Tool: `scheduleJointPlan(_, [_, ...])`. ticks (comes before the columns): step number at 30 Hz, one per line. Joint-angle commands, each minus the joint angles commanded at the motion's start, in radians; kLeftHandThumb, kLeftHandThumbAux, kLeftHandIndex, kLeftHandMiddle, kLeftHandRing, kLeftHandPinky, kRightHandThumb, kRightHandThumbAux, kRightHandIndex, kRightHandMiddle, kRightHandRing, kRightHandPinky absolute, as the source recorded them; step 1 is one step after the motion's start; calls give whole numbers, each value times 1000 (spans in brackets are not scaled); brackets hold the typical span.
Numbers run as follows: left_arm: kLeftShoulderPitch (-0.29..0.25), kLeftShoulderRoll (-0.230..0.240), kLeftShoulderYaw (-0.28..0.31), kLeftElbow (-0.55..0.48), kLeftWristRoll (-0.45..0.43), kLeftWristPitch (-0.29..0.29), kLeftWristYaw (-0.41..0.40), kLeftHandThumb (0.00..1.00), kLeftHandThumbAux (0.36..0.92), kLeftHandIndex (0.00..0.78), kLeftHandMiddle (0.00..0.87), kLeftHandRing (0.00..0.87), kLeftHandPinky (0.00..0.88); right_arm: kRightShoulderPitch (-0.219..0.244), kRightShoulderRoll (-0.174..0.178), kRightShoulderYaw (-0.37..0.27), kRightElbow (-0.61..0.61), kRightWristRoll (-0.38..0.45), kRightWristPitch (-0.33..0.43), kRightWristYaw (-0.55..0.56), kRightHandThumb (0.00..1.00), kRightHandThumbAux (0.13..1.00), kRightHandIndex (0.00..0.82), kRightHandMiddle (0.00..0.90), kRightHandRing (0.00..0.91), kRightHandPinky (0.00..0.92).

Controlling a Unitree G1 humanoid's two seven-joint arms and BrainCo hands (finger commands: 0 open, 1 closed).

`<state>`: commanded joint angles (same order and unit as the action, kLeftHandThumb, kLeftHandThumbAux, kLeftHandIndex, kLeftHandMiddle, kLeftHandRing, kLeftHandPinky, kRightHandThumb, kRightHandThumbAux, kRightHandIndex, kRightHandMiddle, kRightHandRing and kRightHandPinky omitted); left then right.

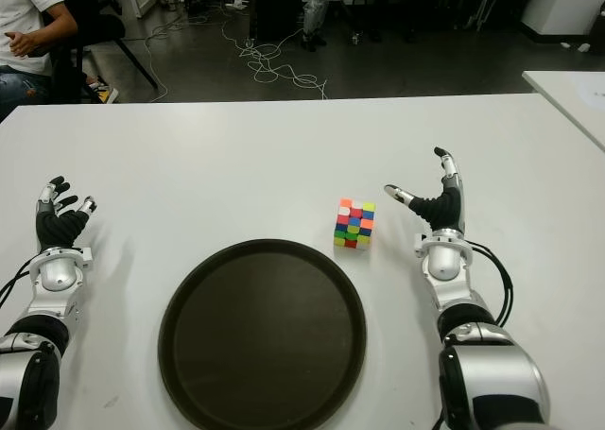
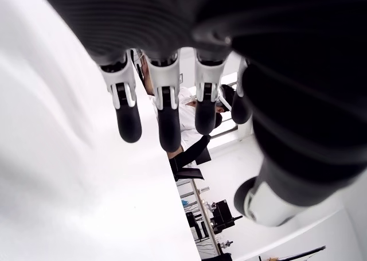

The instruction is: Pick up the Rubik's Cube and put it in the plate

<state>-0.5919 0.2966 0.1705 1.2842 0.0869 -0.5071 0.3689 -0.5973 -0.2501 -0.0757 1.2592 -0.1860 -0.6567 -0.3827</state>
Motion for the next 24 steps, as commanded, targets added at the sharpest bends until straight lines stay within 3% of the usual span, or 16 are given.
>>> scheduleJointPlan(15, [3,-1,-23,0,21,4,22,0,762,101,141,155,159,8,-23,46,-20,-55,-23,-51,0,769,41,16,1,25])
scheduleJointPlan(24, [0,-1,-42,4,36,21,39,0,756,155,180,188,185,9,-32,71,-50,-83,-52,-73,0,741,48,29,7,35])
